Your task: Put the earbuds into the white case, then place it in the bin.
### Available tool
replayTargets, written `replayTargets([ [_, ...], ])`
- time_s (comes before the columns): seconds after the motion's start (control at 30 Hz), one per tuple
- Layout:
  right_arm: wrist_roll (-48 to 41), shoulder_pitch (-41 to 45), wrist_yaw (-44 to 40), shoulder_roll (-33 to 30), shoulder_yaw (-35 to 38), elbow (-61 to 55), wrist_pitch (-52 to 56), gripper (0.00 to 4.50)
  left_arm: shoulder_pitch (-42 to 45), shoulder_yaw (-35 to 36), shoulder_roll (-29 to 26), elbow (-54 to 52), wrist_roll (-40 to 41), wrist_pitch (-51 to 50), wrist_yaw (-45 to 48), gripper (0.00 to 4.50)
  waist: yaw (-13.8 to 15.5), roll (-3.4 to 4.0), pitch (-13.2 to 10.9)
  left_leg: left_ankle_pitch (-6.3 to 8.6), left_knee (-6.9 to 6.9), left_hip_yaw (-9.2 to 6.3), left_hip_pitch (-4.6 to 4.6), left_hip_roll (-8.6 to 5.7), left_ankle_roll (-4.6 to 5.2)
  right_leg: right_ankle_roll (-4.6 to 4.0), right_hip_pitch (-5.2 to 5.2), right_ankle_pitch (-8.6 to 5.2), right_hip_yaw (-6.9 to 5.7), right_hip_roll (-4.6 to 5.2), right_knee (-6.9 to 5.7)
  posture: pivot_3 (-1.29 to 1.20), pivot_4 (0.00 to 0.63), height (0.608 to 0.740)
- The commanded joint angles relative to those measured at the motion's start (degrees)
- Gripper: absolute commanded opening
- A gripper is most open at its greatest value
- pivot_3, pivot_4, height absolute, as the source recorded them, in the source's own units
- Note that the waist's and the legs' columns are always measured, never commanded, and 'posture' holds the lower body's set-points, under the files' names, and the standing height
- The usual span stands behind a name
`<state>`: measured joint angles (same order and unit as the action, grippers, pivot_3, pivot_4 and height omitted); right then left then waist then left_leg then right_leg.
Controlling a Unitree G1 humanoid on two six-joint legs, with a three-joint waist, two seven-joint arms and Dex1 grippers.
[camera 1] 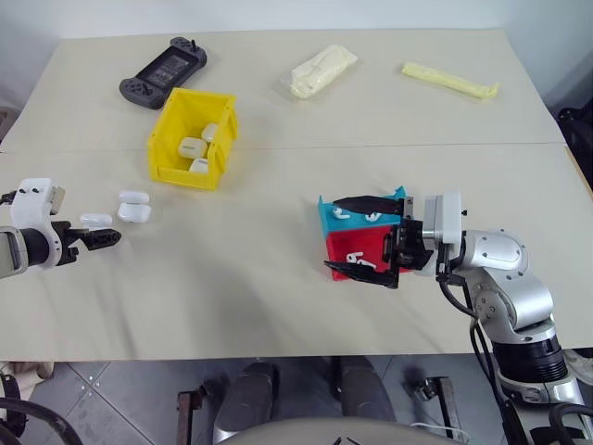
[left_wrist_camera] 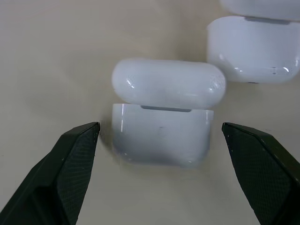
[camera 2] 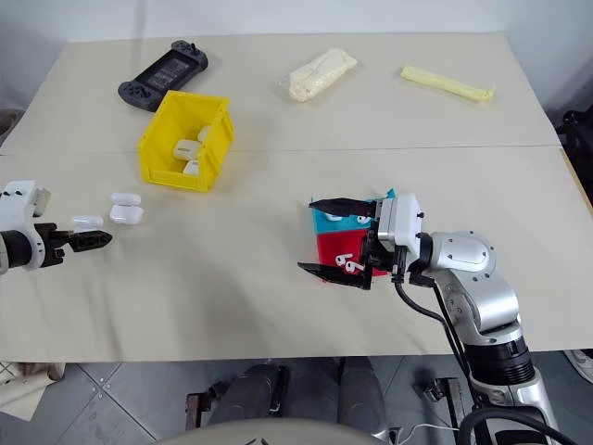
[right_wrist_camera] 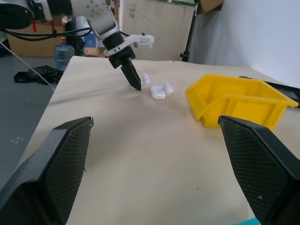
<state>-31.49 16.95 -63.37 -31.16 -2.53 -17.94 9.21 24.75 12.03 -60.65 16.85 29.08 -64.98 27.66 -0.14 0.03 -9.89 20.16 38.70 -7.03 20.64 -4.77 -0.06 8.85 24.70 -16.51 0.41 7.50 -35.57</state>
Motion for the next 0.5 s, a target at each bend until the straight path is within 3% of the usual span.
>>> replayTargets([
  [0.03, -0.7, -0.6, 0.6, 0.1, 0.0, -2.8, 0.2, 4.50, 1.7, -0.1, -0.1, 1.2, -1.7, 0.0, 1.6, 4.44, 0.0, 0.00, 0.0, 0.00, 0.00, 0.00, 0.00, 0.00, 0.00, 0.00, 0.00, 0.00, 0.00, 0.01, 0.00, 0.00, 0.150, 0.740],
  [0.27, -0.4, -0.6, 0.2, 0.5, -0.5, -2.5, -0.7, 4.50, 3.5, -0.3, 0.9, 3.9, -4.0, 0.5, 3.2, 4.44, 0.0, 0.00, 0.0, 0.00, 0.04, 0.01, 0.00, 0.00, 0.00, 0.00, 0.01, 0.00, 0.00, 0.00, -0.06, 0.00, 0.150, 0.740],
  [0.5, 0.0, -1.0, 0.5, 0.5, -0.9, -1.9, -1.5, 4.50, 2.5, 0.0, 1.5, 3.1, -4.6, -0.5, 4.2, 2.80, 0.0, 0.00, 0.0, 0.00, 0.08, 0.00, 0.00, -0.03, 0.00, 0.00, 0.00, 0.00, 0.00, 0.02, -0.08, 0.00, 0.150, 0.740],
])
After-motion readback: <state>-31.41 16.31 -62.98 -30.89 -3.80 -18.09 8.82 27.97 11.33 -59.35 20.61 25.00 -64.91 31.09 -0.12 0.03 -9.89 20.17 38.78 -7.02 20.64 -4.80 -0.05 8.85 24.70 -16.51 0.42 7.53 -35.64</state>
